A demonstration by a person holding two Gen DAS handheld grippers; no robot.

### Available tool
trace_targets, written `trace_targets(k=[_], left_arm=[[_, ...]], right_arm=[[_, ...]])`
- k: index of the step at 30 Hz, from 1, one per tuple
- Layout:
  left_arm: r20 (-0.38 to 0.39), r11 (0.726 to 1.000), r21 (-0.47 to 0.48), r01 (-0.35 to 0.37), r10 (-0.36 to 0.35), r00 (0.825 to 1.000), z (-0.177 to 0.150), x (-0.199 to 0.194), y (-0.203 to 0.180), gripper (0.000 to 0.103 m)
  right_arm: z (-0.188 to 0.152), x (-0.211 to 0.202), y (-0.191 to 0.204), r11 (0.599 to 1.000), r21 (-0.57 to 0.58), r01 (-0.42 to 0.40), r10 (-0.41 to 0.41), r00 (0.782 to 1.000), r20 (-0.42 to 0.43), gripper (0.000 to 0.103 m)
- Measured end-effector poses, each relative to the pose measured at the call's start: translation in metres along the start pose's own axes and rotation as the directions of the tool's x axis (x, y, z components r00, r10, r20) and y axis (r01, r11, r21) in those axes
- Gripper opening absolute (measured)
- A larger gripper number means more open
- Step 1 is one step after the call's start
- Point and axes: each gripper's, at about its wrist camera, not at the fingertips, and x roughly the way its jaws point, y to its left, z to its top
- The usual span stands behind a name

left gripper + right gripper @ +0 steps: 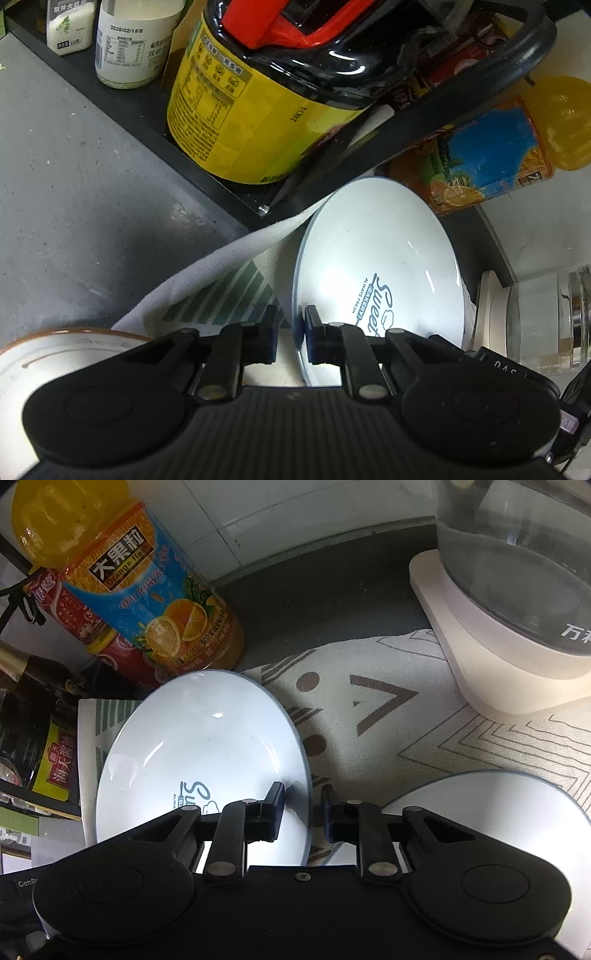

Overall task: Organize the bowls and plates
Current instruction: 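Close both grippers on the rim of the 'Sweet' plate, then lift the 'Sweet' plate with both grippers over the flower-pattern plate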

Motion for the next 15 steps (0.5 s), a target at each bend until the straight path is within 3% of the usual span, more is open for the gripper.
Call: trace_targets(k=[2, 11, 15], left_arm=[[-0.006, 1.000, -0.005, 0.009, -0.009, 1.000, -0.001, 0.002, -0.001, 0.009], [-0.009, 0.999, -0.025, 0.021, -0.021, 1.000, -0.003, 0.005, -0.003, 0.006], [0.008, 0.999, -0.012, 0.047, -0.047, 0.999, 0.000, -0.007, 0.002, 0.005]], right_arm=[[0.000, 0.000, 0.000, 1.000, 0.000, -0.014, 0.014, 1.000, -0.001, 0.016], [-0.010, -0.009, 0.003, 1.000, 0.027, -0.008, 0.007, 1.000, 0.025, 0.013], [-0.015, -0.024, 0.004, 0.998, 0.035, -0.055, 0.053, 0.997, 0.055, 0.007]])
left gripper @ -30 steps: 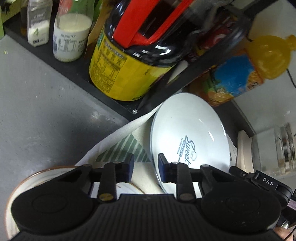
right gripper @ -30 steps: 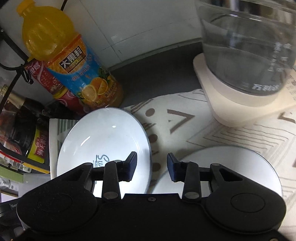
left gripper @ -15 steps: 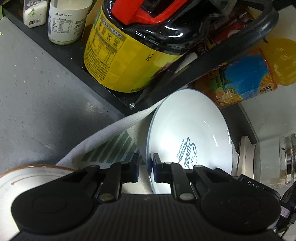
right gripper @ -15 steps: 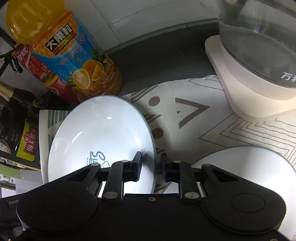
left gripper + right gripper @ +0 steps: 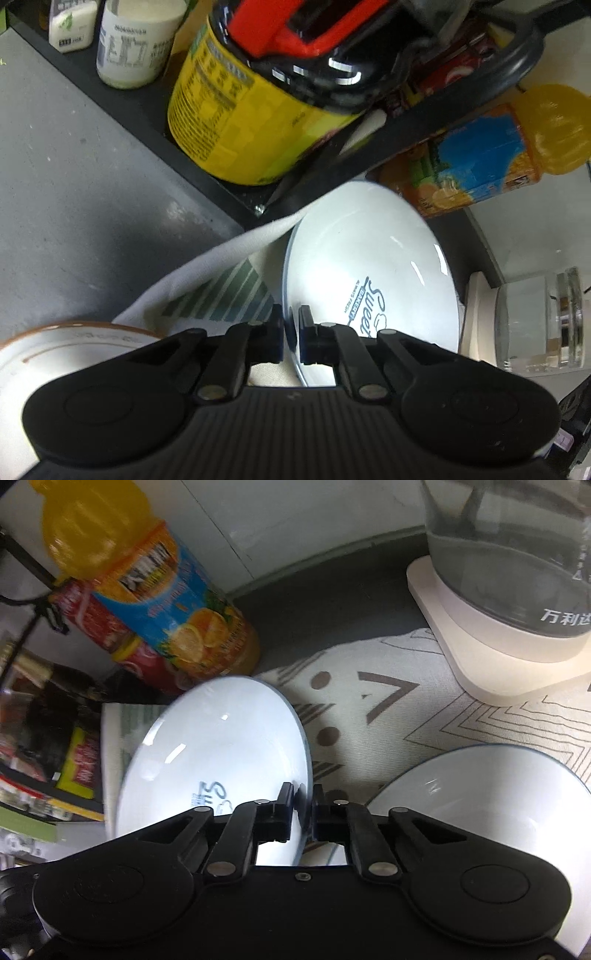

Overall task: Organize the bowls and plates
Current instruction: 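Lift the 'Sweet' plate with both grippers over the flower-pattern plate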

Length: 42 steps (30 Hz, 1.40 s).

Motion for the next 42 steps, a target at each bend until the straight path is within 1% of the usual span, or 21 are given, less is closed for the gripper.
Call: trace_targets(k=[4, 12, 16, 20, 24, 27, 36, 42], left_arm=[[0.003, 1.000, -0.002, 0.025, -0.025, 1.000, 0.000, -0.010, 0.004, 0.005], [-0.010, 0.999, 0.017, 0.034, -0.033, 0.999, -0.008, -0.024, 0.009, 0.006], [-0.005, 0.999, 0.033, 0.043, -0.043, 0.999, -0.013, -0.037, 0.012, 0.006], [0.003, 0.998, 0.044, 0.050, -0.051, 0.999, -0.018, -0.051, 0.018, 0.006], [0.006, 0.997, 0.047, 0.060, -0.060, 0.998, -0.024, -0.064, 0.026, 0.006], [0.012, 0.996, 0.058, 0.061, -0.062, 0.998, -0.028, -0.077, 0.033, 0.006], [0.016, 0.995, 0.071, 0.070, -0.071, 0.997, -0.042, -0.098, 0.049, 0.006], [0.017, 0.994, 0.074, 0.077, -0.079, 0.997, -0.051, -0.115, 0.064, 0.006]], right_arm=[[-0.005, -0.014, 0.003, 1.000, -0.007, -0.019, 0.019, 0.999, 0.031, 0.006], [-0.022, -0.033, 0.007, 1.000, -0.001, -0.008, 0.008, 0.999, 0.052, 0.007], [-0.032, -0.044, 0.009, 1.000, -0.002, -0.013, 0.013, 0.998, 0.068, 0.007], [-0.043, -0.053, 0.014, 1.000, -0.010, -0.016, 0.017, 0.996, 0.082, 0.007], [-0.054, -0.064, 0.023, 0.999, -0.053, -0.004, 0.009, 0.996, 0.093, 0.008], [-0.062, -0.070, 0.027, 0.998, -0.054, -0.010, 0.015, 0.995, 0.097, 0.008], [-0.090, -0.088, 0.038, 0.997, -0.073, -0.002, 0.011, 0.993, 0.116, 0.008], [-0.108, -0.096, 0.043, 0.997, -0.077, -0.012, 0.021, 0.992, 0.121, 0.008]])
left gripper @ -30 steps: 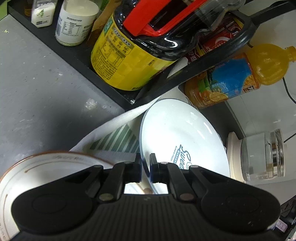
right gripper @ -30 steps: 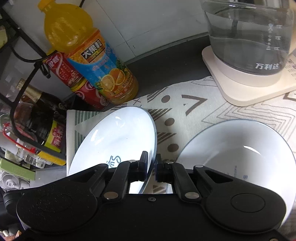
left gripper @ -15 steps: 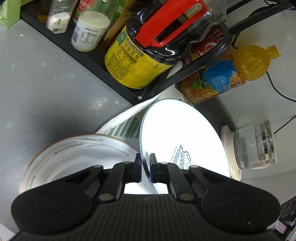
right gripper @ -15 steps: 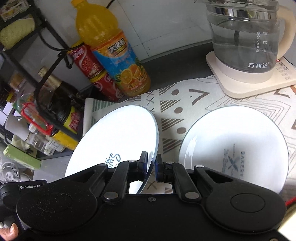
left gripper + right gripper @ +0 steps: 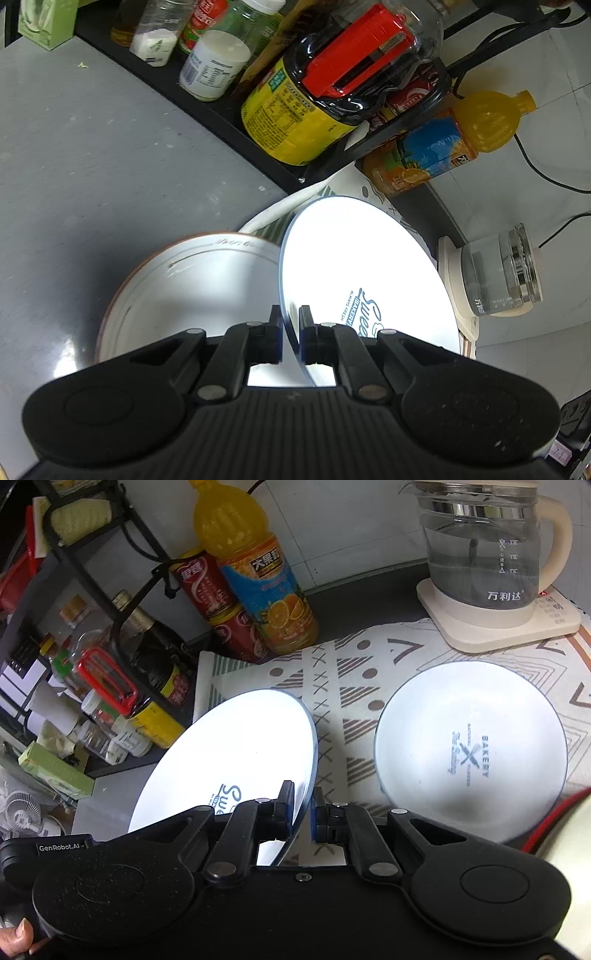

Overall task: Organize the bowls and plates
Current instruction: 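Lift the 'Sweet' plate with both grippers over the flower-pattern plate, then lower the 'Sweet' plate onto the flower-pattern plate and open both grippers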

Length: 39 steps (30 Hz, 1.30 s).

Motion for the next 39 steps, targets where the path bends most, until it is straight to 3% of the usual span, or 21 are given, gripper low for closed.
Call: trace_targets(k=[20, 39], left_arm=[[-0.008, 1.000, -0.018, -0.001, 0.001, 1.000, -0.026, -0.034, 0.034, 0.006], [-0.043, 0.997, -0.059, -0.051, 0.048, 0.998, -0.044, -0.029, 0.056, 0.007]], right_arm=[[-0.037, -0.018, 0.017, 0.998, -0.057, -0.006, 0.005, 1.000, -0.017, 0.009], [-0.049, -0.010, 0.025, 0.991, -0.135, -0.013, 0.005, 0.998, -0.056, 0.009]])
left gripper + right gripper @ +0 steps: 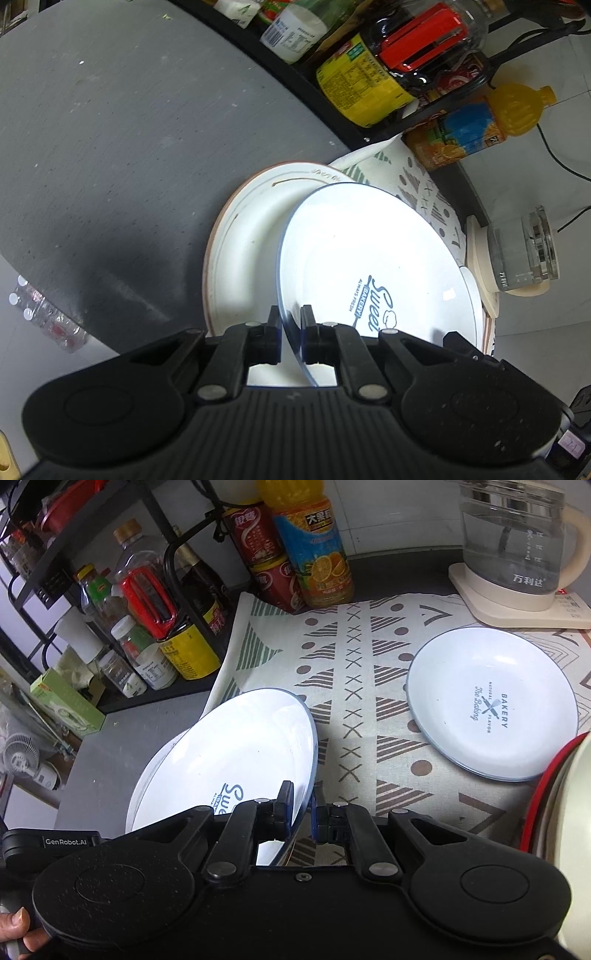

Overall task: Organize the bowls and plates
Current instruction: 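Lower the 'Sweet' plate onto the flower-pattern plate and open both grippers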

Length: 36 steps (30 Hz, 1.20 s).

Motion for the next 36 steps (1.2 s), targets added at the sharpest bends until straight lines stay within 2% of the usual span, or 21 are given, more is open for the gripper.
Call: trace_targets(k=[6, 21, 33, 36], left_arm=[[-0.007, 1.000, 0.008, -0.024, 0.024, 1.000, -0.001, 0.003, 0.001, 0.008], [-0.036, 0.994, 0.054, -0.095, 0.097, 0.995, 0.007, 0.003, -0.005, 0.010], [0.027, 0.978, 0.143, -0.153, 0.151, 0.988, 0.021, -0.023, -0.018, 0.010], [0.045, 0.972, 0.155, -0.177, 0.172, 0.984, 0.023, -0.029, -0.018, 0.015]], right_arm=[[-0.002, 0.004, 0.001, 1.000, -0.013, -0.004, 0.004, 1.000, -0.012, 0.009], [-0.007, 0.011, -0.005, 0.996, 0.093, -0.020, 0.022, 0.999, -0.024, 0.006], [-0.010, 0.014, -0.007, 0.989, 0.146, -0.025, 0.027, 1.000, -0.014, 0.005], [-0.010, 0.015, -0.008, 0.988, 0.155, -0.021, 0.024, 1.000, -0.017, 0.005]])
